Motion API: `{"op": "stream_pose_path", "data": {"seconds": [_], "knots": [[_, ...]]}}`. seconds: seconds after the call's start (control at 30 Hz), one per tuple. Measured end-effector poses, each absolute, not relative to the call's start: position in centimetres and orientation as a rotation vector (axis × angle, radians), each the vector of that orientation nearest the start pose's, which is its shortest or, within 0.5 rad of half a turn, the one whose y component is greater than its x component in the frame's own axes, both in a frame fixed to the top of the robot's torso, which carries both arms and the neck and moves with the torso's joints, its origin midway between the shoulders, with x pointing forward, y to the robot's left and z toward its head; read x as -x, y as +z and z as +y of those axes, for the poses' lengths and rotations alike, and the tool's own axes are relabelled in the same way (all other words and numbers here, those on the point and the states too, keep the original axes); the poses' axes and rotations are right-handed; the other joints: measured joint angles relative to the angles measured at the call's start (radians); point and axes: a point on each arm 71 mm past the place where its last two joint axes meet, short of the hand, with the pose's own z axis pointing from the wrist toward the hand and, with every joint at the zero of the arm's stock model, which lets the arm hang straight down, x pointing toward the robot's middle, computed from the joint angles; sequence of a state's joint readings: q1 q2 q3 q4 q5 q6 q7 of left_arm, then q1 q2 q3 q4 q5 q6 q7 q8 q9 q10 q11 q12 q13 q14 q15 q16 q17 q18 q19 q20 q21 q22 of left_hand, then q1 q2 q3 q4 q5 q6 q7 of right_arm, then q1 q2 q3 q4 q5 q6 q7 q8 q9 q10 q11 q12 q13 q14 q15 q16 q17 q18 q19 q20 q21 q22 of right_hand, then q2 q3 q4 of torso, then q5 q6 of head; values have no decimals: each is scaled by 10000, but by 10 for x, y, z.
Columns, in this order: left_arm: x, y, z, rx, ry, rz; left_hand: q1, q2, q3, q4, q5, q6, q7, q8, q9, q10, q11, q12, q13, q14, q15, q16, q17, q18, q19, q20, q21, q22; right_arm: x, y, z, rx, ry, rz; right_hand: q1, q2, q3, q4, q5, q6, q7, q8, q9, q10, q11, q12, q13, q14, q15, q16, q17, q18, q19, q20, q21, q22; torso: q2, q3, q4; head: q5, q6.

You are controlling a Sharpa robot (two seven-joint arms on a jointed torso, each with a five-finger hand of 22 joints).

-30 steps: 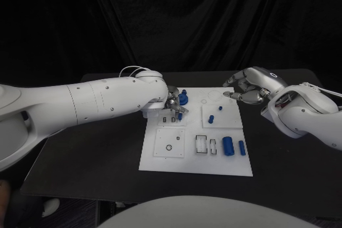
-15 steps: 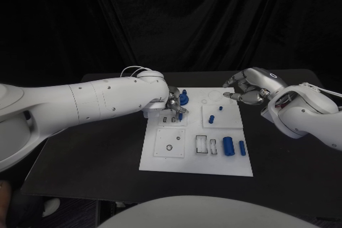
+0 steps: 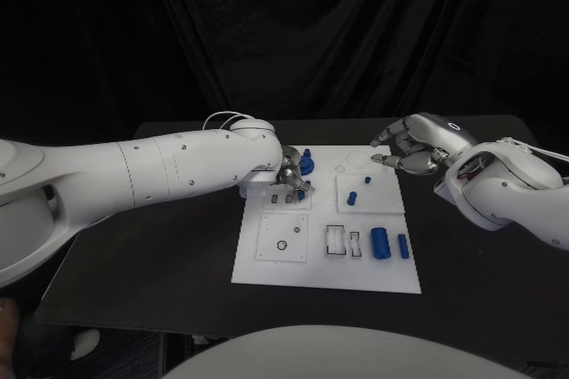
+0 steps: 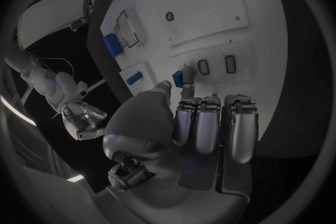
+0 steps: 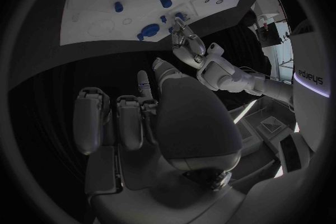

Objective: Assemble the parts on the task board

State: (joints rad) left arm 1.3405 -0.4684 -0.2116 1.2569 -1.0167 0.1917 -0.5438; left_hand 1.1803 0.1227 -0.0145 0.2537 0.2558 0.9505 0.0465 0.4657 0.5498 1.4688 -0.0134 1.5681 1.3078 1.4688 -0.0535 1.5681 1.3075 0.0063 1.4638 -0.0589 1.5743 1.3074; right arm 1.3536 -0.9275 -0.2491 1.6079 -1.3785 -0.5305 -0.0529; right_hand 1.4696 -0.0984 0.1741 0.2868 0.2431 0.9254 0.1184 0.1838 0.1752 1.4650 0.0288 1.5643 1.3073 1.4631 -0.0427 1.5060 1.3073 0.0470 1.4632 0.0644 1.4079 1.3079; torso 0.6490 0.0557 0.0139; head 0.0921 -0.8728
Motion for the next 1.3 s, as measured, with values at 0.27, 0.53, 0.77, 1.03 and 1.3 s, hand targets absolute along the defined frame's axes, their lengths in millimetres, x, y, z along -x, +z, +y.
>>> {"op": "stream_pose_path", "data": {"seconds": [0.27,0.53,0.77,1.03,1.3], "knots": [[-513,-229,107,-355,-3403,24034,39,-38,100,-100,41,0,0,-50,21,0,0,0,0,0,0,0,0,-1,0,0,0,0,-468,-169,-222,1383,6635,15354,0,0,0,0,0,0,0,0,1,0,0,0,8,0,0,1,0,-1,0,0,0,-1,1,-3,1,-15,0],[-513,-231,108,-362,-3344,24123,158,-79,349,-183,321,0,0,-206,63,0,0,0,0,0,0,0,0,0,0,0,0,0,-468,-169,-222,1385,6614,15406,0,0,0,0,0,0,0,0,2,0,0,0,6,0,0,1,0,0,0,0,0,-1,-3,-2,0,2,0],[-513,-231,108,-370,-3336,24138,276,-282,988,-317,1208,37,40,-476,213,0,0,-1,-3,0,0,0,0,0,0,0,0,0,-468,-170,-222,1388,6598,15453,0,0,0,0,1,0,0,0,-9,0,0,-41,6,0,0,2,0,-1,0,0,-60,-2,-4,-2,-2,6,0],[-512,-232,109,-382,-3308,24177,169,-724,2032,-538,1975,181,1,-623,494,-34,-34,0,-2,-38,-37,0,0,0,37,-36,0,0,-468,-170,-222,1384,6566,15526,0,-1,0,0,1,0,0,0,-8,0,0,-41,4,0,0,2,0,0,0,0,-75,-2,-6,-2,-2,17,0],[-512,-232,113,-311,-3235,24190,-184,-1076,2955,-718,2401,348,-23,-670,778,-39,-39,-1,-2,-9,-66,0,0,-1,16,-57,0,0,-468,-171,-223,1374,6517,15597,1,-1,0,0,1,0,0,0,-7,-1,-1,-41,3,0,0,2,0,-1,0,0,-100,-3,-5,-4,-5,36,0]]}}
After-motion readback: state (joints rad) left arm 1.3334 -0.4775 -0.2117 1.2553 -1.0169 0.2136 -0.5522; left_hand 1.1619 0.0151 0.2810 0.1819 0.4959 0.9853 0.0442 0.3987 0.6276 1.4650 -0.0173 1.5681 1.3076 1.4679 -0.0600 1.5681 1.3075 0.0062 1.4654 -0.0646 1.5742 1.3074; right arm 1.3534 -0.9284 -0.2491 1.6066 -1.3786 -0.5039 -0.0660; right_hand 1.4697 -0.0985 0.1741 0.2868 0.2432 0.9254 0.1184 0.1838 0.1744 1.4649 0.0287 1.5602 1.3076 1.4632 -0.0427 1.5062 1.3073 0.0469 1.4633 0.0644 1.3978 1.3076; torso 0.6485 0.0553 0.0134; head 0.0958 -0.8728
